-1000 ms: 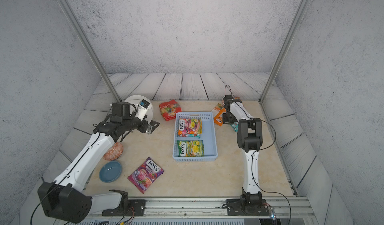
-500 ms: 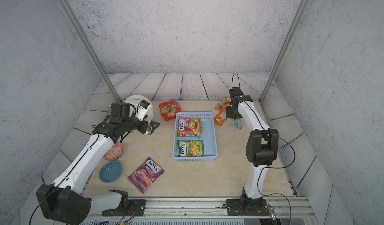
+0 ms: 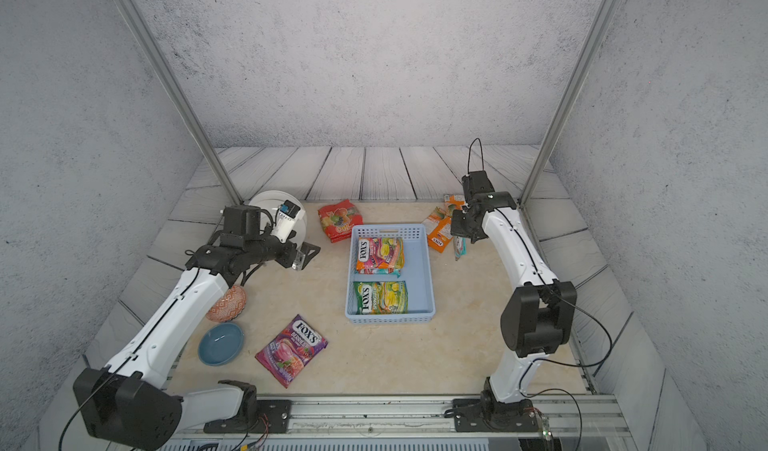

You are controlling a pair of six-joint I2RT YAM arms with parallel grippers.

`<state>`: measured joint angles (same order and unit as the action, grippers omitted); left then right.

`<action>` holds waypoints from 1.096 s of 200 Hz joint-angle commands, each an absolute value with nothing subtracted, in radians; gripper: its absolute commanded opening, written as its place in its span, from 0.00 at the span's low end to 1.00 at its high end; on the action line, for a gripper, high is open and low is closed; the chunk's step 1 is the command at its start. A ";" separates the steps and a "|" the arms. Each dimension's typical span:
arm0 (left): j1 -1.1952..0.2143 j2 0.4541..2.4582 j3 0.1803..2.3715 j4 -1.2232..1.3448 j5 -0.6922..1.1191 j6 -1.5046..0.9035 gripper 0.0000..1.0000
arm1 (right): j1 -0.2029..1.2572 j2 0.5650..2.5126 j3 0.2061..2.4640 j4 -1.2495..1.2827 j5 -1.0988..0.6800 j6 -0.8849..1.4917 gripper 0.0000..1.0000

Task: Put the candies in the basket
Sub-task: Pick up the candy at the center of the board, then place the candy in the basket.

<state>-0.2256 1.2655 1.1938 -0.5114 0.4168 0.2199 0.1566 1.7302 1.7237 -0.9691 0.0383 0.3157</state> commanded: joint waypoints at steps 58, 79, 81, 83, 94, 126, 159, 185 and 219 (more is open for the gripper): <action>-0.227 1.298 1.198 -0.503 0.434 0.226 0.98 | 0.208 1.505 1.721 -1.027 -0.072 0.349 0.00; -0.225 1.302 1.211 -0.515 0.428 0.224 0.98 | 0.224 1.479 1.746 -1.047 -0.112 0.362 0.00; -0.225 1.302 1.209 -0.515 0.427 0.224 0.98 | 0.227 1.476 1.747 -1.047 -0.115 0.362 0.00; -0.225 1.303 1.207 -0.513 0.427 0.224 0.98 | 0.229 1.474 1.747 -1.047 -0.117 0.362 0.00; -0.225 1.307 1.196 -0.500 0.428 0.227 0.98 | 0.242 1.460 1.744 -1.041 -0.131 0.368 0.00; -0.224 1.312 1.215 -0.522 0.434 0.223 0.98 | 0.291 1.455 1.779 -1.051 -0.185 0.383 0.00; -0.224 1.310 1.202 -0.505 0.435 0.225 0.98 | 0.353 1.455 1.789 -1.055 -0.218 0.382 0.00; -0.222 1.304 1.213 -0.520 0.427 0.224 0.98 | 0.407 1.476 1.783 -1.074 -0.252 0.384 0.00; -0.223 1.304 1.210 -0.513 0.440 0.222 0.98 | 0.458 1.497 1.724 -1.065 -0.248 0.383 0.00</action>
<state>-0.2249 1.3056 1.1946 -0.5148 0.4168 0.2199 0.4332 1.4960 1.7535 -1.0733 -0.2264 0.3740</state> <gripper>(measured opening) 0.985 0.034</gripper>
